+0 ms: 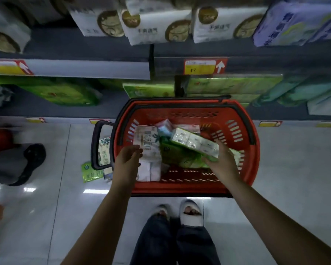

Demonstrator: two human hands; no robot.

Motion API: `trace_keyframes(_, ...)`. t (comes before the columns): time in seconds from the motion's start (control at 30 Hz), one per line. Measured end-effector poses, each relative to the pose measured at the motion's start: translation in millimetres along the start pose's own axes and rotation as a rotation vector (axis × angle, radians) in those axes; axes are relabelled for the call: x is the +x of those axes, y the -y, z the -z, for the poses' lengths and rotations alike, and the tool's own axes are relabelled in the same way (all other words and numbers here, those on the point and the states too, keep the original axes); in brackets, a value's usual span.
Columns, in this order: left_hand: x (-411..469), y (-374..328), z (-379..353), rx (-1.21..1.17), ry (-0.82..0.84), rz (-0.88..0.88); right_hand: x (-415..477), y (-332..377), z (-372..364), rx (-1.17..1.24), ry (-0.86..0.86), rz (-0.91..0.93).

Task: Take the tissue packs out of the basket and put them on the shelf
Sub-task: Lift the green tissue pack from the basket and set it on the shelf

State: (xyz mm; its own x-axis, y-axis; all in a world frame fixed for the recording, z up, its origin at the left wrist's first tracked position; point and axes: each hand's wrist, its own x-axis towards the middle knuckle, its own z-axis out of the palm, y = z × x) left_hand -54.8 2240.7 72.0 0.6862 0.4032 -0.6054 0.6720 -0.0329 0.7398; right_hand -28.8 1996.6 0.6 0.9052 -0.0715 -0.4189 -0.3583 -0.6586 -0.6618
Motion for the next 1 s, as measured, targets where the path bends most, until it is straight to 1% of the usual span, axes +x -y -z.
trace_keyframes(0.07, 3, 12, 1, 0.047, 0.0, 0.01, 8, -6, -13, -0.095, 0.08, -0.016)
trace_keyframes(0.13, 1, 20, 2, 0.103, 0.018, 0.017, 14, -11, -27, -0.225, 0.175, -0.123)
trace_keyframes(0.2, 0, 25, 3, 0.112, 0.035, 0.045, 19, -13, -35, -0.332, 0.219, -0.148)
trace_keyframes(0.3, 1, 30, 7, 0.109, 0.043, 0.066, 32, -10, -41, -0.365, 0.202, -0.136)
trace_keyframes(0.37, 4, 34, 9, 0.101, 0.034, 0.077, 43, -9, -43, -0.427, 0.188, -0.15)
trace_keyframes(0.47, 8, 35, 13, 0.07, 0.021, 0.089, 60, -10, -50, -0.517, 0.12, -0.156)
trace_keyframes(0.57, 12, 34, 17, 0.055, -0.004, 0.082, 69, -12, -55, -0.454, 0.079, -0.263)
trace_keyframes(0.63, 14, 35, 18, 0.04, -0.026, 0.077, 71, -15, -59, -0.396, 0.053, -0.294)
trace_keyframes(0.83, 17, 30, 15, -0.007, -0.02, 0.077, 63, -29, -62, -0.297, -0.051, -0.16)
trace_keyframes(1.0, 10, 28, 11, -0.046, 0.001, 0.071, 51, -28, -39, -0.08, -0.127, -0.097)
